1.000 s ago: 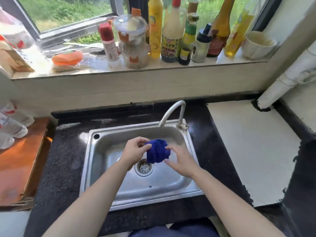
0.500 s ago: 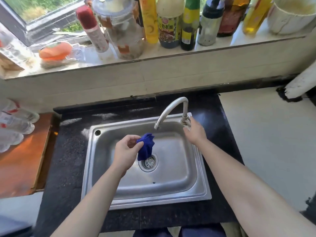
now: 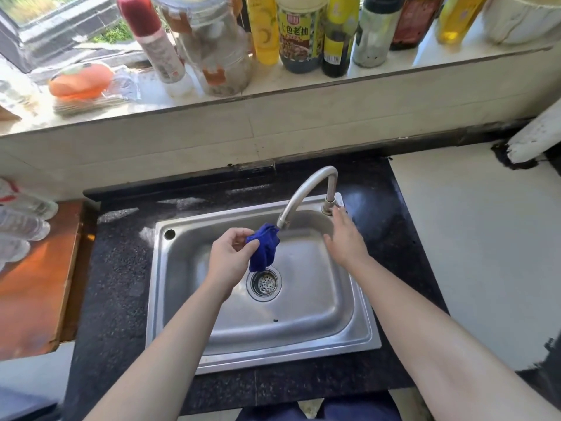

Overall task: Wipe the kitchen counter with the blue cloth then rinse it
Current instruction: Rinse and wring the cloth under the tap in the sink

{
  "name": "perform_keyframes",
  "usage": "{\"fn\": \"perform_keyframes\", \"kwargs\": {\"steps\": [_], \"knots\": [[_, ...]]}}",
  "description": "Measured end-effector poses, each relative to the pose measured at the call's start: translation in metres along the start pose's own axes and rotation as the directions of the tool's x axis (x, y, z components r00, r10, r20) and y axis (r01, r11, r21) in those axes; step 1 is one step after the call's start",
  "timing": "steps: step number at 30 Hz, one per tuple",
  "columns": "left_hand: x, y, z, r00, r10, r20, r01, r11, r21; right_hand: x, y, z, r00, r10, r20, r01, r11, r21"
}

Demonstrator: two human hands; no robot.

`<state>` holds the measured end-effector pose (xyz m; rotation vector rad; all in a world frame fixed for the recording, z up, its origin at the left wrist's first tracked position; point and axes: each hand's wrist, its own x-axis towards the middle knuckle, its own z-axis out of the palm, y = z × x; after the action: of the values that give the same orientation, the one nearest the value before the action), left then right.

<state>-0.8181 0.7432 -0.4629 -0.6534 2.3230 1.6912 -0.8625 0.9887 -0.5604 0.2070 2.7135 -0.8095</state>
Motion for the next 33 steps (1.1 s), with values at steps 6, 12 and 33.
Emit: {"fn": "perform_keyframes", "kwargs": {"steps": [6, 12, 33], "knots": [[0.0, 0.006, 0.005, 1.0, 0.01, 0.003, -0.01, 1.0, 0.015, -0.005, -0.003, 0.0, 0.996, -0.017, 0.085, 0.028, 0.991, -0.132], [-0.001, 0.01, 0.008, 0.997, 0.027, 0.072, -0.03, 0.998, 0.047, -0.022, -0.024, 0.008, 0.978, -0.207, -0.006, 0.201, 0.955, -0.22], [-0.005, 0.005, -0.001, 0.982, 0.025, 0.189, -0.046, 0.993, 0.107, -0.054, -0.072, -0.014, 0.966, -0.168, 0.199, 0.02, 0.81, 0.586]]}}
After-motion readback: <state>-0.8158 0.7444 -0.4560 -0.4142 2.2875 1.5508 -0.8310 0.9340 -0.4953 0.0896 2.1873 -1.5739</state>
